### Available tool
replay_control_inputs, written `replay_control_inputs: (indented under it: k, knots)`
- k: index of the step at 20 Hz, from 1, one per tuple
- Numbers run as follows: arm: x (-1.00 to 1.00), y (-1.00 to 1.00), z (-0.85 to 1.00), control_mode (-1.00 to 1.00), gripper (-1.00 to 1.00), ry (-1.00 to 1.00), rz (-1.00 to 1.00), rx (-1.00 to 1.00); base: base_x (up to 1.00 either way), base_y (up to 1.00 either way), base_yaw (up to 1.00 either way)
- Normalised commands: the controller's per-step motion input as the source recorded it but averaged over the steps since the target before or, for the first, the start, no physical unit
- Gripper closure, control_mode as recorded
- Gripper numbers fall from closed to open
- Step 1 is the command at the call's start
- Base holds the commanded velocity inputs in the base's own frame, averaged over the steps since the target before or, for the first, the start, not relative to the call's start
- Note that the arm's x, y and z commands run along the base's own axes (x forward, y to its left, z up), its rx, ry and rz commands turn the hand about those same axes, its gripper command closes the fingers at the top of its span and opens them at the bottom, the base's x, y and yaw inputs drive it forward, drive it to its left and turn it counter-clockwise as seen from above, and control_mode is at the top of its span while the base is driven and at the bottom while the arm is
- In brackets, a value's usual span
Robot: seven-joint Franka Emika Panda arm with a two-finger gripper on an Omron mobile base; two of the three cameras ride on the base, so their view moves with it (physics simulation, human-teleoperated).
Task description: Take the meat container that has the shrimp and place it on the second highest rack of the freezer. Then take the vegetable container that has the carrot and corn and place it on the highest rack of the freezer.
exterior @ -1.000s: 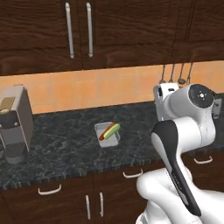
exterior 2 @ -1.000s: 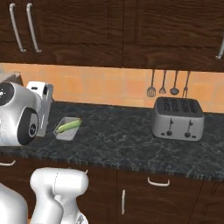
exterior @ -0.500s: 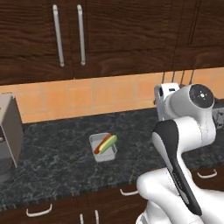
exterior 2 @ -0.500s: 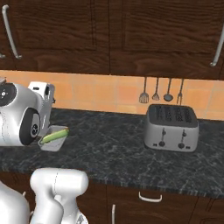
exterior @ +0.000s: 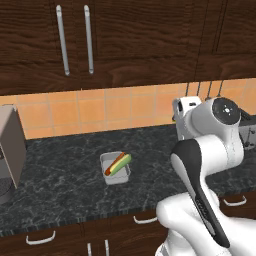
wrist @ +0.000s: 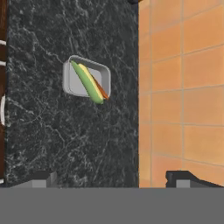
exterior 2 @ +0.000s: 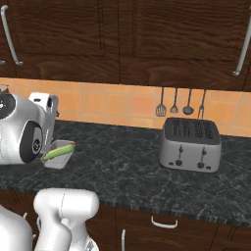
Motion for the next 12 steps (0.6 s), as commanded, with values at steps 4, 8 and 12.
replay_control_inputs:
  k: [4, 8, 12]
  knots:
    - [0.0, 1.0, -0.48, -1.0, -1.0, 0.07, 0.0, -0.08, 0.0, 0.0, 0.0]
    - [0.04, 0.99, -0.5, -1.0, -1.0, 0.12, -0.01, 0.0, 0.0, 0.0, 0.0]
    - [0.01, 0.82, -0.76, -1.0, -1.0, 0.14, -0.03, 0.0, 0.0, 0.0, 0.0]
